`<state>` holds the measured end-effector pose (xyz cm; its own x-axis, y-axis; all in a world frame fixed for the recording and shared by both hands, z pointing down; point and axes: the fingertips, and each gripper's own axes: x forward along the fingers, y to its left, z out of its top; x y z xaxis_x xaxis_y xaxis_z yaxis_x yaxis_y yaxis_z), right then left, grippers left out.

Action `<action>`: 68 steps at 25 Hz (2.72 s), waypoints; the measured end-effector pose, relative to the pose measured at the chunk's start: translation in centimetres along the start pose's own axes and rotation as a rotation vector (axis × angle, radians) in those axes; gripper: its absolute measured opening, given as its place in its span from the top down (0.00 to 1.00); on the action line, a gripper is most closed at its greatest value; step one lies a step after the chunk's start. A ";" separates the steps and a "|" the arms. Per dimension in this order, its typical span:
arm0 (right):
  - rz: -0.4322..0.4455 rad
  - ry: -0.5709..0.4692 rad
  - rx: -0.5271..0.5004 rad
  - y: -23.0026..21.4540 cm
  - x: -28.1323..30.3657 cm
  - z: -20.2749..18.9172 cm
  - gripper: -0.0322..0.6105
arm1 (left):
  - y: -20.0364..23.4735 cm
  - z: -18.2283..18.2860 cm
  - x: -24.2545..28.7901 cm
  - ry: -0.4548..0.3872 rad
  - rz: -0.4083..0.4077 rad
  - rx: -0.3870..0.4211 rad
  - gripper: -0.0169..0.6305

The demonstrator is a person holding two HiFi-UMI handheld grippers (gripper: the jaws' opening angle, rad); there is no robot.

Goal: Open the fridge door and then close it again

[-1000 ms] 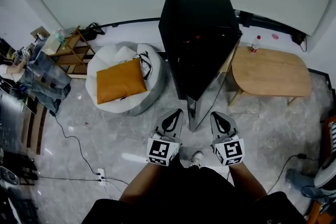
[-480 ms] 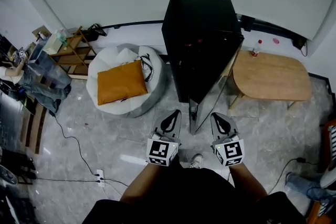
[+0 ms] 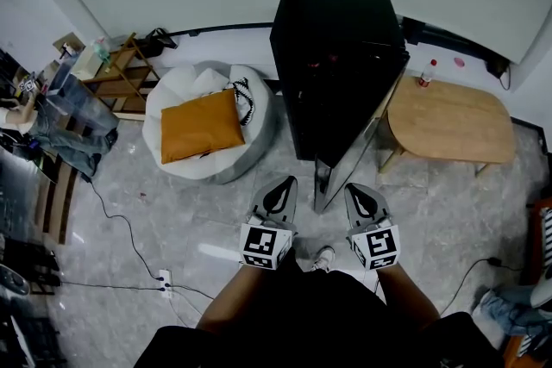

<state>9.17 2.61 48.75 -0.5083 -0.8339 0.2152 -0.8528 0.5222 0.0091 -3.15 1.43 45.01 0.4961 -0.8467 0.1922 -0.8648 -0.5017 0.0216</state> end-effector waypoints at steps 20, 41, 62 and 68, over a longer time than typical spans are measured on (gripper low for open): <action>0.048 0.052 0.002 1.6 3.5 -1.5 0.92 | 2.7 -3.1 0.3 0.084 0.031 -0.025 0.94; 0.080 0.066 0.041 2.6 6.6 -1.2 0.92 | 6.2 -2.6 0.9 0.118 0.071 0.001 0.94; 0.127 0.075 0.018 3.8 12.0 0.9 0.92 | 9.7 -2.6 2.1 0.118 0.097 -0.016 0.94; 0.123 0.065 0.018 4.0 13.1 1.7 0.92 | 10.1 -2.3 2.5 0.117 0.085 -0.012 0.94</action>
<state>-1.15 -6.50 49.92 -0.6009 -0.7501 0.2761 -0.7867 0.6161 -0.0384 -10.86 -5.38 47.95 0.4093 -0.8592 0.3070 -0.9043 -0.4267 0.0116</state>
